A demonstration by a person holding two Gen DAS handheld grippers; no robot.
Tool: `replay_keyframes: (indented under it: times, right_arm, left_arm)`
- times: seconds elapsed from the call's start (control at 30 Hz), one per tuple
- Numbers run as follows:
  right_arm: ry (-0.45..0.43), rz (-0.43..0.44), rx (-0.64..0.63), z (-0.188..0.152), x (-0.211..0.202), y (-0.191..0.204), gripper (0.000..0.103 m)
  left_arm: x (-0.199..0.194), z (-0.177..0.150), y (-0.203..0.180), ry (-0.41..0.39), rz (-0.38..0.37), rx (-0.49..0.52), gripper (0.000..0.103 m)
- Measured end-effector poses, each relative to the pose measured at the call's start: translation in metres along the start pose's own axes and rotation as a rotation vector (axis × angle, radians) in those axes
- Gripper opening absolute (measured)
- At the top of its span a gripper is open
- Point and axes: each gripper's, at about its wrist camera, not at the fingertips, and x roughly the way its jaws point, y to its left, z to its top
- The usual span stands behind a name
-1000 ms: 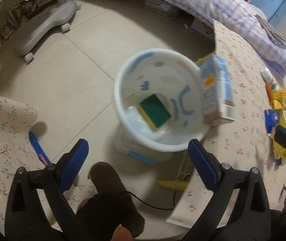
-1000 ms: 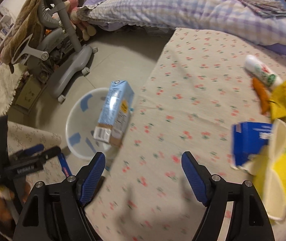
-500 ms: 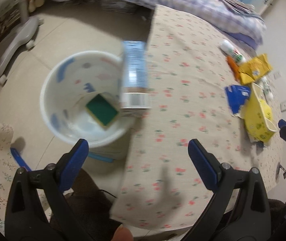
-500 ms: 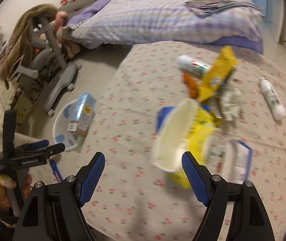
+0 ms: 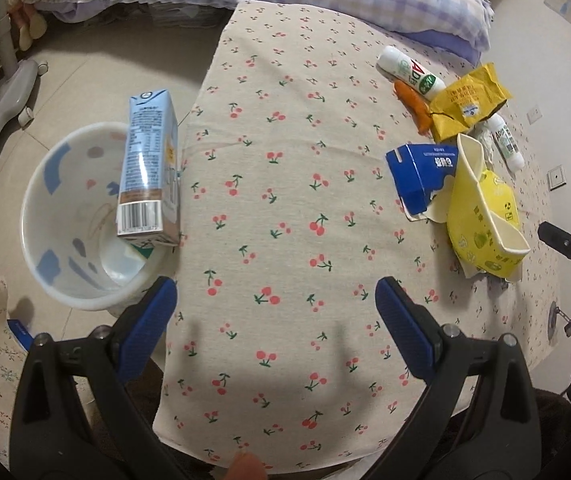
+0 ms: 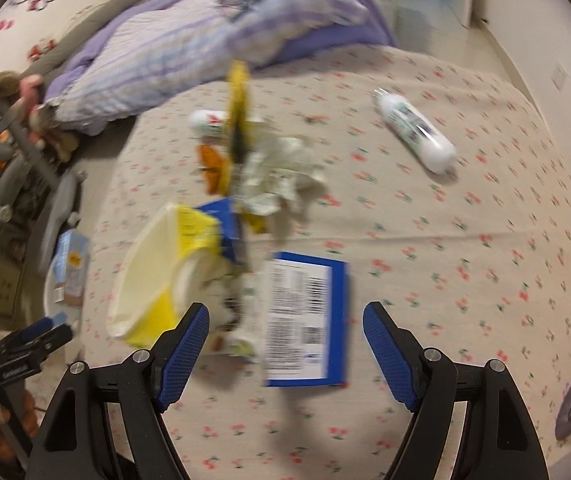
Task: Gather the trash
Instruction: 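Move both open tools back over the trash on the table, then grasp the blue box with the right tool while the left tool grasps the yellow paper cup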
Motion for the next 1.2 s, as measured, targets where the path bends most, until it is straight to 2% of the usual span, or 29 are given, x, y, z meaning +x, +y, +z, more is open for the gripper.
replay_keyframes:
  times: [0.1, 0.33, 0.37, 0.5, 0.63, 0.77, 0.97, 1.07, 1.2]
  right_arm:
    - [0.051, -0.004, 0.045, 0.0, 0.014, -0.015, 0.081]
    - [0.168, 0.081, 0.167, -0.004, 0.045, -0.035, 0.08]
    - [0.181, 0.089, 0.175, -0.007, 0.047, -0.036, 0.078]
    - [0.237, 0.16, 0.206, -0.013, 0.059, -0.038, 0.059]
    - [0.19, 0.108, 0.166, -0.012, 0.044, -0.038, 0.059]
    - [0.14, 0.107, 0.159, -0.017, 0.024, -0.048, 0.059]
    - [0.11, 0.092, 0.169, -0.028, 0.006, -0.072, 0.059]
    - [0.101, 0.079, 0.177, -0.028, 0.003, -0.078, 0.059]
    - [0.098, 0.063, 0.179, -0.033, 0.001, -0.087, 0.059]
  left_arm:
    - [0.0, 0.0, -0.001, 0.0, -0.001, 0.001, 0.099]
    - [-0.002, -0.003, -0.005, -0.004, -0.005, 0.0, 0.099]
    - [-0.002, -0.003, -0.007, -0.005, -0.005, 0.002, 0.099]
    - [-0.003, -0.003, -0.017, -0.005, -0.03, 0.006, 0.099]
    - [-0.009, -0.001, -0.035, -0.017, -0.077, 0.018, 0.099]
    - [-0.013, -0.002, -0.06, -0.019, -0.137, 0.053, 0.099]
    - [-0.018, -0.006, -0.109, -0.056, -0.194, 0.164, 0.099]
    - [-0.019, -0.008, -0.128, -0.073, -0.206, 0.204, 0.099]
    - [-0.01, -0.006, -0.151, -0.079, -0.182, 0.249, 0.098]
